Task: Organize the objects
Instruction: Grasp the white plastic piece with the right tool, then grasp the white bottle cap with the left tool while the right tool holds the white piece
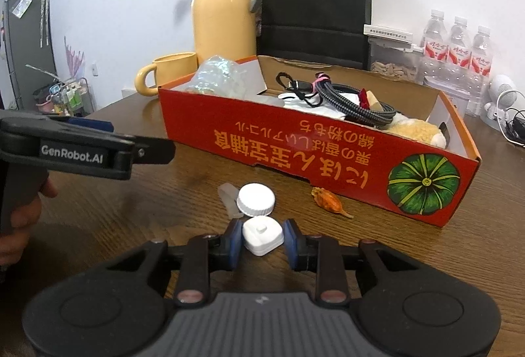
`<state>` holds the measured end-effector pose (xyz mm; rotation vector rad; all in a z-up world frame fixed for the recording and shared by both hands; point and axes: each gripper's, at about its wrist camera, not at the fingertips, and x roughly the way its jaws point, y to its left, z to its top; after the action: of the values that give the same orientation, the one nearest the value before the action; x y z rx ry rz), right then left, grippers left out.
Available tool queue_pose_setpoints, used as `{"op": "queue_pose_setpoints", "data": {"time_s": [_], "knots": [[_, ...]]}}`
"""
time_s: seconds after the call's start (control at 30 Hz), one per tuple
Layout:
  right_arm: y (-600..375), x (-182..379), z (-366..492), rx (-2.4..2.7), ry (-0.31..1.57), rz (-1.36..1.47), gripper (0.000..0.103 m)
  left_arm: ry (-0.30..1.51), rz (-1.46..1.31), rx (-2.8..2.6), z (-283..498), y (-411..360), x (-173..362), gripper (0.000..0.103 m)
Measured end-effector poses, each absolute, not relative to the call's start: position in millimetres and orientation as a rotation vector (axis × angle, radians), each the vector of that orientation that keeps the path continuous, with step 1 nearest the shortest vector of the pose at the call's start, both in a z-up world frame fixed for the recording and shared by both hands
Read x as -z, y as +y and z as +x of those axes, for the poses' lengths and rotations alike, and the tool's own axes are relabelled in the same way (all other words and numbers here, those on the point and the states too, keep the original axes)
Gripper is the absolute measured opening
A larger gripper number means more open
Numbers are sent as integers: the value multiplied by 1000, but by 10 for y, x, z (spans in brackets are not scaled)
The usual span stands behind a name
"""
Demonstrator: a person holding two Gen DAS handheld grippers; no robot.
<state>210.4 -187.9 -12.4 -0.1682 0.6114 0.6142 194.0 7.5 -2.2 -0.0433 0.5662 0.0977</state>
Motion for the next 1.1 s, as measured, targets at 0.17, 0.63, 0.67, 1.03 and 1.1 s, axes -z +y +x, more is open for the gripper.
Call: {"op": "queue_pose_setpoints", "data": {"time_s": [0.17, 0.63, 0.67, 1.03, 1.1], "knots": [[-1922, 110, 2117, -593, 595, -159, 27, 575, -40, -103, 1957, 70, 39, 103], [-2101, 29, 2172, -521, 532, -109, 27, 582, -23, -112, 2013, 31, 111, 103], [-2119, 21, 2179, -517, 528, -103, 27, 579, -20, -112, 2012, 24, 112, 103], [-2295, -52, 2221, -480, 485, -54, 27, 566, -1, -115, 2007, -155, 105, 103], [-2343, -53, 2238, -470, 482, -48, 27, 564, 5, -110, 2015, -214, 97, 103]]}}
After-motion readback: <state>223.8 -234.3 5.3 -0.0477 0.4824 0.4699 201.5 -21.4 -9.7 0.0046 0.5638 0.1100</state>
